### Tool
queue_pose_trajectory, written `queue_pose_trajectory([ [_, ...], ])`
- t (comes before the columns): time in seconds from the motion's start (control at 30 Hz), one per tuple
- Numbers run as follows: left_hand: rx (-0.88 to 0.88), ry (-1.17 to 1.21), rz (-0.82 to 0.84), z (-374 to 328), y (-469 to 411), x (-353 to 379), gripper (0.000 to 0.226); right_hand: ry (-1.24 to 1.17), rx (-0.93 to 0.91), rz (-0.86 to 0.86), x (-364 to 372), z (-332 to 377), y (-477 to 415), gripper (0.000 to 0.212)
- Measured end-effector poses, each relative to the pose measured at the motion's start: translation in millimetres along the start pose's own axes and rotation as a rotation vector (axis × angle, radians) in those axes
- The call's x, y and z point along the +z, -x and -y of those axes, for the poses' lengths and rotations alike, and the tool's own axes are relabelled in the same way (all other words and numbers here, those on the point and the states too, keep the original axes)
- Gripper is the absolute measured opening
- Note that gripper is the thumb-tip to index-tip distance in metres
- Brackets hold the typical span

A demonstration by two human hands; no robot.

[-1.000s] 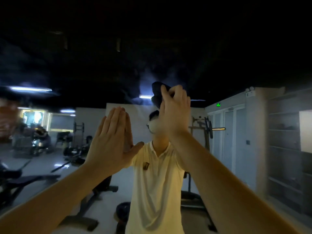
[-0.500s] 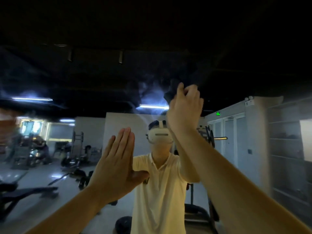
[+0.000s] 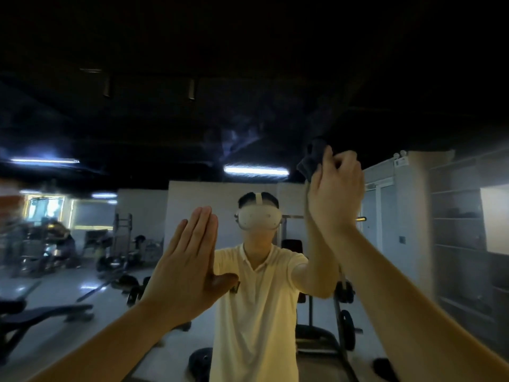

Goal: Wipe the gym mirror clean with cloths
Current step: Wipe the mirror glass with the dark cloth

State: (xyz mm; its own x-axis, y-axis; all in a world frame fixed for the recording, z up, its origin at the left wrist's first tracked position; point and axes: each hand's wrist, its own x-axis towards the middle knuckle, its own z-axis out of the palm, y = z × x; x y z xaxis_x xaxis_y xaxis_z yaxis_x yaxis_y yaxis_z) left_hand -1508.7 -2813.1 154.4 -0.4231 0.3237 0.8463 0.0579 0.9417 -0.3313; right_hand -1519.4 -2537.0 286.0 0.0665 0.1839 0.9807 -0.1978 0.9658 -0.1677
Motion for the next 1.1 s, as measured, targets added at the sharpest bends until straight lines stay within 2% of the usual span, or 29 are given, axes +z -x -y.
queue_pose_trajectory([
  [0.07, 0.002, -0.008, -0.016, 1.2, -1.2, 2.5, 0.114, -0.068, 0.103, 0.057, -4.1, 31.8, 12.9, 0.034],
  [0.13, 0.004, -0.020, -0.013, 0.5, -1.7, 0.9, 0.113, -0.227, -0.037, 0.131, -7.8, 73.1, 39.9, 0.018],
  [0.17, 0.001, -0.026, -0.002, -1.6, -1.3, -1.8, 0.112, -0.309, -0.183, 0.217, -10.8, 86.6, 55.1, 0.013],
  [0.2, -0.007, -0.027, 0.006, -4.8, -0.6, -4.9, 0.109, -0.356, -0.302, 0.363, -12.6, 94.6, 73.6, 0.014],
  [0.27, -0.064, 0.022, -0.042, -12.1, 0.6, -12.0, 0.099, -0.240, -0.574, 0.378, -4.4, 83.1, 92.0, 0.050],
  [0.3, -0.106, 0.086, -0.102, -17.2, 0.3, -15.7, 0.092, -0.232, -0.592, 0.378, -2.7, 67.8, 87.4, 0.054],
  [0.4, -0.098, 0.210, -0.249, -40.7, -11.0, -27.6, 0.084, -0.230, -0.346, 0.324, -22.8, 13.1, 57.2, 0.047],
  [0.5, 0.002, 0.224, -0.231, -77.3, -29.7, -29.3, 0.081, -0.150, 0.027, 0.226, -34.8, -58.9, 33.5, 0.041],
  [0.57, 0.032, 0.230, -0.186, -99.9, -41.9, -26.5, 0.081, -0.116, 0.097, 0.173, -37.1, -76.2, 36.3, 0.050],
  [0.63, 0.039, 0.233, -0.190, -118.6, -51.1, -23.7, 0.078, -0.165, 0.105, 0.248, -39.0, -69.5, 55.9, 0.058],
  [0.7, -0.008, 0.304, -0.219, -133.8, -58.2, -23.5, 0.077, -0.273, -0.094, 0.360, -45.4, -62.7, 82.1, 0.054],
  [0.8, -0.080, 0.391, -0.241, -149.6, -65.0, -22.5, 0.071, -0.283, -0.605, 0.563, -53.7, -86.5, 124.2, 0.044],
  [0.87, -0.056, 0.306, -0.188, -152.6, -67.8, -15.3, 0.069, -0.228, -0.768, 0.612, -59.4, -112.9, 123.7, 0.045],
  [0.9, -0.031, 0.238, -0.138, -153.6, -69.1, -12.5, 0.073, -0.207, -0.748, 0.592, -63.0, -121.6, 113.1, 0.044],
  [0.97, -0.011, 0.160, -0.085, -156.2, -71.1, -9.7, 0.078, -0.227, -0.554, 0.472, -61.9, -127.6, 77.2, 0.039],
  [1.07, -0.048, 0.156, -0.133, -166.8, -70.2, -17.4, 0.076, -0.154, -0.221, 0.365, -58.7, -124.2, 26.6, 0.060],
  [1.1, -0.065, 0.170, -0.153, -168.9, -69.5, -19.8, 0.076, -0.127, -0.191, 0.319, -52.5, -122.3, 23.8, 0.065],
])
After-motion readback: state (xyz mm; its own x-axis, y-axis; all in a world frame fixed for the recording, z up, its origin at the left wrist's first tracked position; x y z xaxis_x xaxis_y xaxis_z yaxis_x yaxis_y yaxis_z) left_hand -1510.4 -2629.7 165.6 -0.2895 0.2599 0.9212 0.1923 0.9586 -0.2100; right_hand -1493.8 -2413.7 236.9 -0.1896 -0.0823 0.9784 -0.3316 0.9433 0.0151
